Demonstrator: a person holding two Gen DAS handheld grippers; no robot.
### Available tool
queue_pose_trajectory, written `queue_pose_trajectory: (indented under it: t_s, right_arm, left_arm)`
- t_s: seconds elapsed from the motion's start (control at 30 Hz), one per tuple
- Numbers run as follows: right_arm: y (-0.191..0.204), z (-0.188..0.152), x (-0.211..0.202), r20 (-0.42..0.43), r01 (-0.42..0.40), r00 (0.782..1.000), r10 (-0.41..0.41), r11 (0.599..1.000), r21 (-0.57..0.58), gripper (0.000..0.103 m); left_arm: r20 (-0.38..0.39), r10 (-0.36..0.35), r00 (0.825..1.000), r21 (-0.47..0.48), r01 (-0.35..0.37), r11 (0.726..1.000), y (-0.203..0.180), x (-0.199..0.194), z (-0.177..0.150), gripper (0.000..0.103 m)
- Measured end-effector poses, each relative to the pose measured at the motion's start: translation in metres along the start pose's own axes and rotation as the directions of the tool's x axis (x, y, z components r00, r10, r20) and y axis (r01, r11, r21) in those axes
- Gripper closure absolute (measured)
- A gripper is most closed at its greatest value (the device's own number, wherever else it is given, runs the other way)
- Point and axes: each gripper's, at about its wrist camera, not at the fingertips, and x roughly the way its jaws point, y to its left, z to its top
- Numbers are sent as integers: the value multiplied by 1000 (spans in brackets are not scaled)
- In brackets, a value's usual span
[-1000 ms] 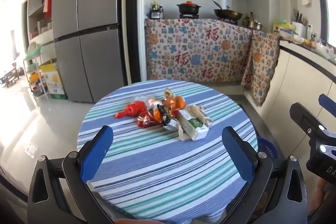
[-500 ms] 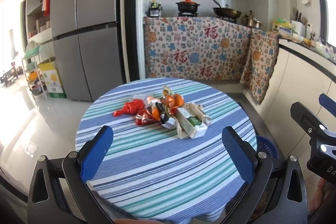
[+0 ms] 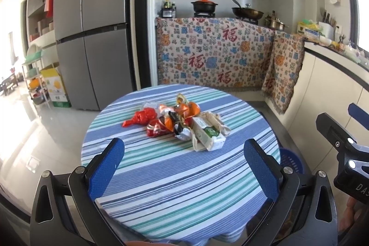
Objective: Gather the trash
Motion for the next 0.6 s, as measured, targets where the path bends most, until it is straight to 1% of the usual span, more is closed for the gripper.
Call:
queue_pose_trajectory:
  t_s: [0.6]
  right_arm:
    - [1, -1, 1, 1, 7, 1000, -7, 1000, 1, 0]
  left_arm:
    - [-2, -2, 1000, 0, 2, 1000, -2, -1, -1, 0]
